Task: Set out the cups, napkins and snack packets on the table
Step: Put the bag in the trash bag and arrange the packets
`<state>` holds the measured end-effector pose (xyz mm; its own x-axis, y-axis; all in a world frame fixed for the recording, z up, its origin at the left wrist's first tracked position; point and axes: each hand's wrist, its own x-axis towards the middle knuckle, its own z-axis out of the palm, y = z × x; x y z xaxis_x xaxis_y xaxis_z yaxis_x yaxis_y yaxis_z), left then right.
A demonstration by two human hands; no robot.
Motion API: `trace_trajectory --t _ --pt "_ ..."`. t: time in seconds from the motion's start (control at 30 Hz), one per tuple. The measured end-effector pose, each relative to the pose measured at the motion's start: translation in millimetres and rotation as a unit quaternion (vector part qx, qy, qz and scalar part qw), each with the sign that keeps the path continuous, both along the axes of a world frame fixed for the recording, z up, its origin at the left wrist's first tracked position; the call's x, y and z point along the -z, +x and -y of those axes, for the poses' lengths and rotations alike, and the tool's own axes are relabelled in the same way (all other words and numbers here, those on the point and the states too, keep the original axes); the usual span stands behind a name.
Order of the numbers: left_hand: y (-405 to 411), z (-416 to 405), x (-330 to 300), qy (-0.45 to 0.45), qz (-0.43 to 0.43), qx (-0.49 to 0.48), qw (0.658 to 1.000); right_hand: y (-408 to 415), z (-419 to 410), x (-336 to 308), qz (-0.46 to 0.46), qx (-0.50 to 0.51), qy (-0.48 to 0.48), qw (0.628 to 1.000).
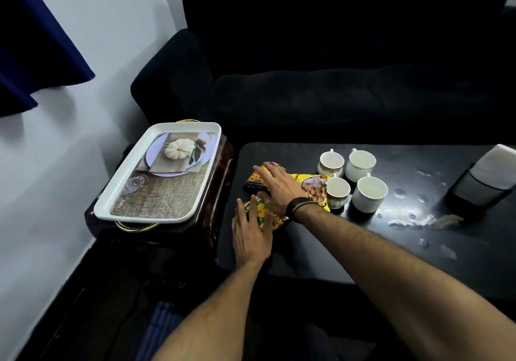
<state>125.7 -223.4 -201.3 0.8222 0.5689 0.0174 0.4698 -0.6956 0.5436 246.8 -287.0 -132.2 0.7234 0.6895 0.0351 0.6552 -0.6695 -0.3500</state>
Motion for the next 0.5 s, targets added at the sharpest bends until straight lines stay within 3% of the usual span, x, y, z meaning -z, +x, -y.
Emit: trace_trajectory --t 0.2,0.27,0.37,0.43,0.5 --pt "14.6 -14.7 9.9 0.034 0.004 0.002 0.999 21.6 -24.0 29.8 -0.103 0.042 -0.097 0.989" --pt "18.3 -17.0 10.0 0.051 0.01 0.007 0.999 28.4 -23.8 31.6 -0.075 0.055 -0.049 0.994" --pt "24.2 -19.3 9.7 0.062 0.014 0.013 0.998 42.8 -19.7 26.4 0.038 0.126 0.079 0.988" --pt "25.7 -19.9 9.7 0.063 0.015 0.016 0.998 46.9 -18.8 29.2 0.082 0.124 0.079 0.986" --pt "27.6 -21.8 10.3 0.06 0.016 0.027 0.998 43.7 -24.6 37.1 0.006 0.092 0.019 0.996"
